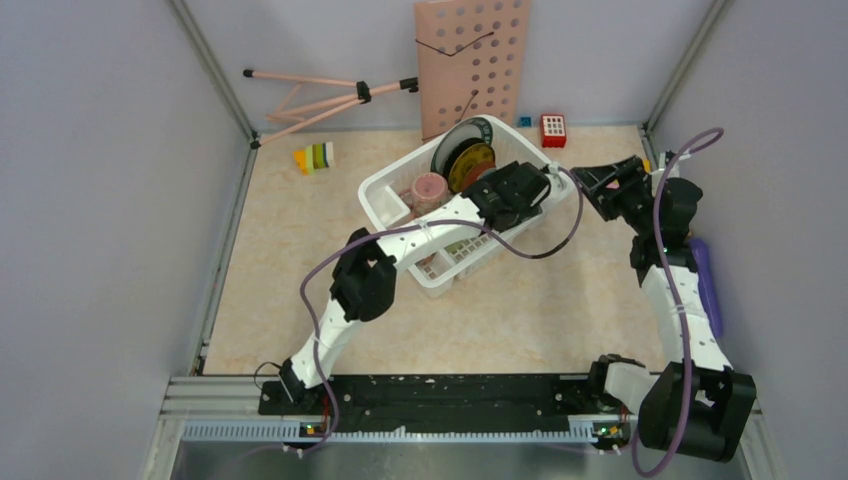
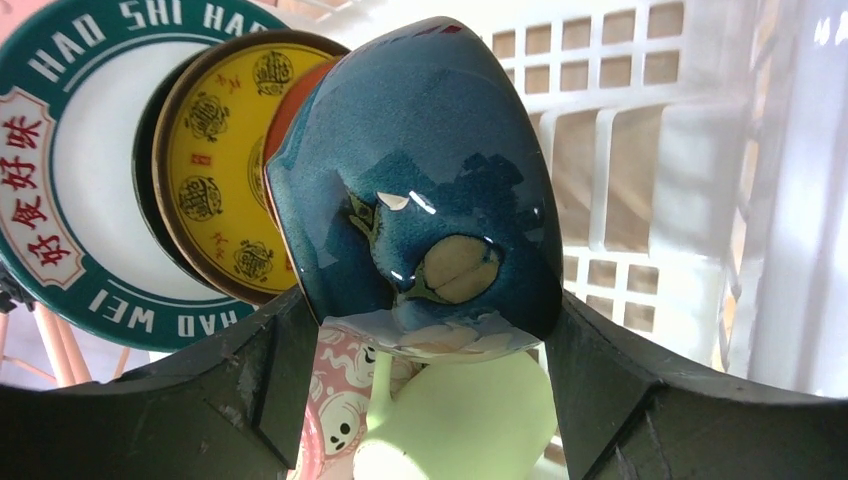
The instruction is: Load the mixed dishes into the dish rack
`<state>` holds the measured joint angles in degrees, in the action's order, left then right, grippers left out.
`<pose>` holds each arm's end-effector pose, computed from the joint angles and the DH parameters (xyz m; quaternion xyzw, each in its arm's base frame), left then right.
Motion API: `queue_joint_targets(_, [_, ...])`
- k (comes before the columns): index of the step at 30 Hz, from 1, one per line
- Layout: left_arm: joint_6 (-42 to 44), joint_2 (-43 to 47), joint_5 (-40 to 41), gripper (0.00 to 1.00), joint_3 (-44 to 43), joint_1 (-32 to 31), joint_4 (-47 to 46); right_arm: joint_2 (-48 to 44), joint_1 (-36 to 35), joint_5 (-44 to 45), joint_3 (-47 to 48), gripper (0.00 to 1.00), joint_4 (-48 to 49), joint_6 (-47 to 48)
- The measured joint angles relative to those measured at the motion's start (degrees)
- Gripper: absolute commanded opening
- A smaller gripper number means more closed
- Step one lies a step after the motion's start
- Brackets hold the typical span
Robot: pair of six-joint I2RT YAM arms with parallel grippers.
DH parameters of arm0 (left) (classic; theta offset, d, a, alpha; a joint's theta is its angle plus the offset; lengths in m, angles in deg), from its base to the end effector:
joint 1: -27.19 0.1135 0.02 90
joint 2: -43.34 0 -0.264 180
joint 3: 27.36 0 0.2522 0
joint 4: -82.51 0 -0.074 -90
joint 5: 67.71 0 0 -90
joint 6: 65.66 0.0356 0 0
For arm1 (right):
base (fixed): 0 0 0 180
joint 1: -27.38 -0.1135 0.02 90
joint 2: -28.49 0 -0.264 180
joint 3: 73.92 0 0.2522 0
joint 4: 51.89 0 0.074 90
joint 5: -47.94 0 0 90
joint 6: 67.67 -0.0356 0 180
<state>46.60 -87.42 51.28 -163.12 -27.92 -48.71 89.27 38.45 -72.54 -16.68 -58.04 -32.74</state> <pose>0.3113 -0.4163 0.2627 0.4799 0.7565 0.1134 0.4296 0.2449 -0.0295 0.3107 0.2603 0.7105 0.4194 0.5016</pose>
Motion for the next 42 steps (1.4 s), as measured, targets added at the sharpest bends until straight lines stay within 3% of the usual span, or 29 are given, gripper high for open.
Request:
queue_joint_targets(2, [0.09, -0.35, -0.50, 0.00, -0.79, 0.26, 2.10, 0.00, 0.00, -0.07, 0.00, 0.68, 0.02, 0.00])
queue_joint_targets(3, [0.15, -0.42, -0.74, 0.06, -0.96, 0.44, 2.89, 0.00, 0.00, -0.20, 0.00, 0.68, 0.04, 0.00])
queue_joint_targets(7, [0.46, -0.68, -2.23, 0.51, -1.55, 0.74, 4.70, 0.00, 0.00, -0.72, 0.00, 0.68, 0.13, -0.07])
queue_joint_targets(9, [0.55, -0.68, -3.41, 0.61, -1.92, 0.94, 5.90, 0.00, 0.00, -0.96, 0.00, 0.69, 0.17, -0.07])
queue_joint_targets(13, [0.39, -0.81, -5.92, 0.77, -3.06, 1.44, 8.66, 0.00, 0.00, -1.51, 0.00, 0.72, 0.31, -0.13])
queue_joint_targets(18, [0.24, -0.81, -7.13, 0.84, -4.02, 1.75, 10.05, 0.00, 0.00, -1.49, 0.00, 0.77, -0.26, -0.02])
queue_joint_targets(20, [0.20, -0.81, -8.09, 0.93, -4.39, 2.10, 10.19, 0.00, 0.00, -1.51, 0.00, 0.77, -0.42, -0.02])
queue_joint_targets(28, [0.04, -0.79, -15.76, 0.96, -5.40, 3.34, 10.95, 0.07, 0.00, -1.95, 0.00, 0.77, -0.22, -0.04])
queue_joint_targets(42, [-6.95, -0.59, -27.19, 0.82, -5.86, 5.99, 10.95, 0.87, 0.00, -2.38, 0.00, 0.77, 0.85, -0.04])
